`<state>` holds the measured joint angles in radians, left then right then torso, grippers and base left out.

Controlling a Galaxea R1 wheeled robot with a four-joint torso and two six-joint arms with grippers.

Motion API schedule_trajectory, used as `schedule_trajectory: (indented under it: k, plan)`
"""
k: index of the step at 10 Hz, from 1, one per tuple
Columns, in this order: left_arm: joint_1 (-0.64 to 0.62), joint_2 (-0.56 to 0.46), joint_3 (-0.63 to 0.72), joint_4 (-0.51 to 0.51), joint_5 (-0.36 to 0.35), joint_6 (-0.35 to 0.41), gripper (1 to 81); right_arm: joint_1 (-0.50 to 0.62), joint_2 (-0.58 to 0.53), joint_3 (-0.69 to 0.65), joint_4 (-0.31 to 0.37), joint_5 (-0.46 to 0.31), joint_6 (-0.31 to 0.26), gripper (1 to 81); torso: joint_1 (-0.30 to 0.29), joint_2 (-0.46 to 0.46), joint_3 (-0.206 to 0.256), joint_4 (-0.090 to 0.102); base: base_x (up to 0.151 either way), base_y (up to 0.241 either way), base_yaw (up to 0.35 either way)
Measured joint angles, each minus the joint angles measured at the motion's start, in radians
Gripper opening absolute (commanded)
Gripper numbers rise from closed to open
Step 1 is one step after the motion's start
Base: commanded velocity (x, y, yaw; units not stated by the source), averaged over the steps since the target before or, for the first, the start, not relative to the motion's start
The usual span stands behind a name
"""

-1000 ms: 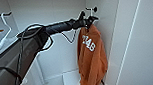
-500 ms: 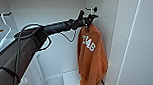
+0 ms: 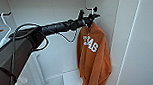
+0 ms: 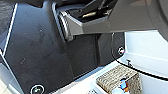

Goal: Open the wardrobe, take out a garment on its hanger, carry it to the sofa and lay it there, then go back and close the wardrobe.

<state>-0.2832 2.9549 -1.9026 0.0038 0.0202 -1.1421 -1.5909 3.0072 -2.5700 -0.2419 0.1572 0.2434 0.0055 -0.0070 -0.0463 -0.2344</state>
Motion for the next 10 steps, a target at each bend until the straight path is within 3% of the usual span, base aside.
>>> schedule_trajectory:
  k: [2, 3, 4, 6, 10]
  plan:
    - [-0.025, -0.037, 0.062, 0.0, -0.001, -0.007, 81.1, 0.0, 0.0, 0.0, 0.0, 0.0, -0.001, 81.1, 0.0, 0.0, 0.0, 0.0, 0.0, 0.0, 0.0]
    - [-0.031, -0.054, 0.083, -0.005, 0.02, -0.01, 1.0, -0.001, 0.0, 0.0, 0.0, 0.0, -0.001, 81.1, 0.0, 0.0, 0.0, 0.0, 0.0, 0.0, 0.0]
    - [-0.026, -0.071, 0.105, -0.027, -0.031, -0.048, 1.0, -0.003, 0.0, 0.0, 0.0, -0.001, -0.001, 81.1, 0.0, 0.0, 0.0, 0.0, 0.0, 0.0, 0.0]
    - [-0.034, -0.071, 0.127, -0.026, -0.042, -0.04, 1.0, -0.005, 0.0, 0.0, 0.0, 0.0, 0.0, 81.1, 0.0, 0.001, 0.0, 0.0, 0.0, 0.0, 0.0]
    - [-0.057, -0.088, 0.131, -0.023, -0.012, -0.037, 1.0, -0.004, -0.003, 0.0, 0.0, 0.0, -0.003, 81.1, 0.0, 0.001, 0.0, 0.0, 0.0, 0.0, 0.0]
